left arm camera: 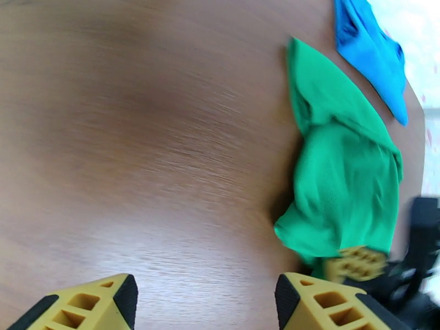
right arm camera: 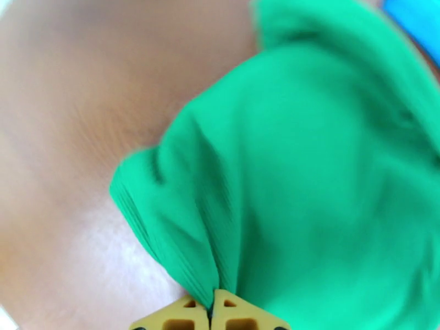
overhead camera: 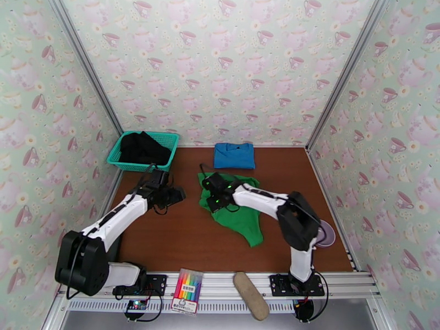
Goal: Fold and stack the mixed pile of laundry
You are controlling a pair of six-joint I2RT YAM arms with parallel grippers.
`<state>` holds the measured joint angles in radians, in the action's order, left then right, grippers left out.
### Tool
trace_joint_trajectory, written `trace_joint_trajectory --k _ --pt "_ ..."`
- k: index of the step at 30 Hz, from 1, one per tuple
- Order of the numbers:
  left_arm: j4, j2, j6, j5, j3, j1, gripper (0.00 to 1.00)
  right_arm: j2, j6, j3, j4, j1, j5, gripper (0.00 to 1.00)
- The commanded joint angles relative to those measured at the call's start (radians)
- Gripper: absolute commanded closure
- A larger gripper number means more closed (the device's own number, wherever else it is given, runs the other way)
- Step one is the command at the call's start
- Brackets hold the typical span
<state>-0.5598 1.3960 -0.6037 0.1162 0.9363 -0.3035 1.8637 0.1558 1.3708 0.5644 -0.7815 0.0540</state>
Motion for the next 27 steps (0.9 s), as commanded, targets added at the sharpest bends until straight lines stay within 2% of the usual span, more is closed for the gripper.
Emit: trace_joint_trajectory --k 1,8,15,21,24,27 --pt "0.093 0.053 -0.029 0.049 -0.016 -0.034 0.31 -0.017 -0.009 -0.029 -0.015 0.011 0.111 1.0" --pt "0.199 0.207 -0.107 0.125 0.036 -0.125 0.37 0.011 0.026 -0.028 0.006 0.013 0.068 1.0" --pt "0.237 0.223 -0.164 0.108 0.055 -0.199 0.36 -0.121 0.052 -0.022 0.019 0.056 0.011 1.0" --pt "0.149 0.245 -0.066 0.001 0.136 -0.295 0.26 -0.199 0.077 -0.05 0.019 0.165 0.056 1.0" --pt "0.146 0.29 -0.039 -0.037 0.15 -0.311 0.25 -0.199 0.072 -0.055 0.02 0.182 0.089 1.0" --pt "0.204 0.331 -0.012 -0.026 0.16 -0.328 0.25 -0.188 0.071 -0.059 0.013 0.186 0.107 1.0"
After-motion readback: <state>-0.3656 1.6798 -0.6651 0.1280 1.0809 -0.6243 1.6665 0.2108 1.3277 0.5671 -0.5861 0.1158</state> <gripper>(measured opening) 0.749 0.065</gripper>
